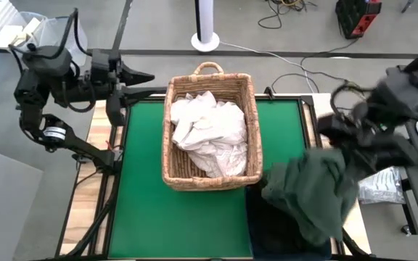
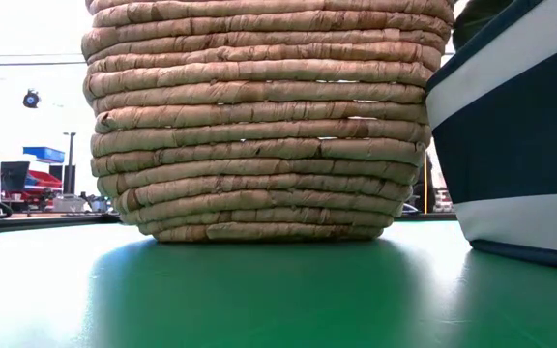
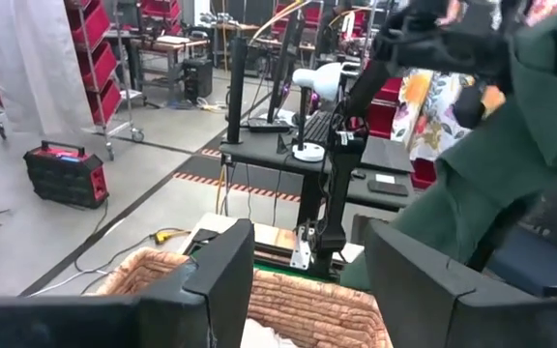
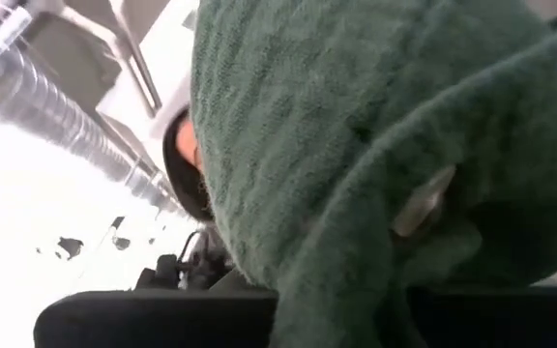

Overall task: Sort clothes
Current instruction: Put the green polo shirt into the laundry organizer

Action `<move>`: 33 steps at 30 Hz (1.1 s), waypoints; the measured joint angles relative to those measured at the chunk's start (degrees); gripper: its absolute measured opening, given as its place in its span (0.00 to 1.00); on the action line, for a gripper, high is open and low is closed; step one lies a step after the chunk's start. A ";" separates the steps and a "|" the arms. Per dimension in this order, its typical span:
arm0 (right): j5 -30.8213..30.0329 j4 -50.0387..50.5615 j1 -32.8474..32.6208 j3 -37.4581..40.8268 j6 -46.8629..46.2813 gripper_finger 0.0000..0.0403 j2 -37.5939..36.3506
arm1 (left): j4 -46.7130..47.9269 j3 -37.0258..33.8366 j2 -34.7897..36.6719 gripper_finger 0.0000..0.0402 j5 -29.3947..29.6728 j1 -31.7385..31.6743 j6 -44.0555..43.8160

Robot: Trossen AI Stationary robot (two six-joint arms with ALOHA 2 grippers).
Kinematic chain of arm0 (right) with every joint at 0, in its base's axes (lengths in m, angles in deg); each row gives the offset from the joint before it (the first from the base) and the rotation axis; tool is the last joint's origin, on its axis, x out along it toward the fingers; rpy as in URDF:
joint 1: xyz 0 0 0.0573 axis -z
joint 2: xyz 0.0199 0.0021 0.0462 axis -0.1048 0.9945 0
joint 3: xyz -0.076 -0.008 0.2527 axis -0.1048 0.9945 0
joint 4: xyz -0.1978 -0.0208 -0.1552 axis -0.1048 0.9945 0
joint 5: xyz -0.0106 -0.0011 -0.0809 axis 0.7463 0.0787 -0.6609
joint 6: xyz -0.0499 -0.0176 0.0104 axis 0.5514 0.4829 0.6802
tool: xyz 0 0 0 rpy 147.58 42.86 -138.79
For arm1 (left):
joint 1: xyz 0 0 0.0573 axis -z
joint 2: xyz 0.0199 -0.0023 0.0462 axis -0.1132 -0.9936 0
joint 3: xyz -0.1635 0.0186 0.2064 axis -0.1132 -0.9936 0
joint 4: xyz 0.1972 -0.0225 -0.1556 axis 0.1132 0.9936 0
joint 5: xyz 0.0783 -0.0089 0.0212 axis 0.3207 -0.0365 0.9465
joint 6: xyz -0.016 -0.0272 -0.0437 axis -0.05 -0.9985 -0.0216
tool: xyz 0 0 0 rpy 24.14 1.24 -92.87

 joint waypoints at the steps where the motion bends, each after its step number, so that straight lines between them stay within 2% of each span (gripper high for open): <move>1: -2.08 0.87 -2.24 0.00 0.38 0.03 0.16 | -0.04 0.00 0.09 0.44 0.02 0.00 0.00; 7: -10.43 3.91 -11.44 0.00 1.35 0.03 1.92 | -0.02 0.00 -0.32 0.44 0.04 0.00 0.00; 11: -13.74 4.17 -14.64 0.00 2.71 0.03 2.23 | -0.10 0.00 -1.32 0.44 0.05 0.00 0.03; 14: -14.84 4.25 -14.95 0.00 9.34 0.03 1.58 | -0.13 0.00 -2.36 0.44 0.06 0.00 0.42; 16: -17.62 5.90 -14.91 0.00 15.37 0.03 0.88 | -0.46 0.00 -3.08 0.44 0.06 0.00 0.42; 20: -25.87 17.97 -14.89 -0.09 23.29 0.03 -0.26 | -0.74 0.00 -3.78 0.44 0.04 0.07 0.39; 26: -33.36 42.81 -15.64 0.08 18.51 0.03 -0.10 | -0.78 0.00 -3.99 0.44 0.04 0.07 0.00; 30: -34.49 48.96 -15.68 0.13 17.62 0.03 0.65 | -0.78 0.00 -3.84 0.44 0.04 0.07 0.00; 33: -33.56 48.81 -16.04 0.69 17.70 0.03 1.90 | -0.34 0.00 -3.80 0.44 0.04 0.07 0.00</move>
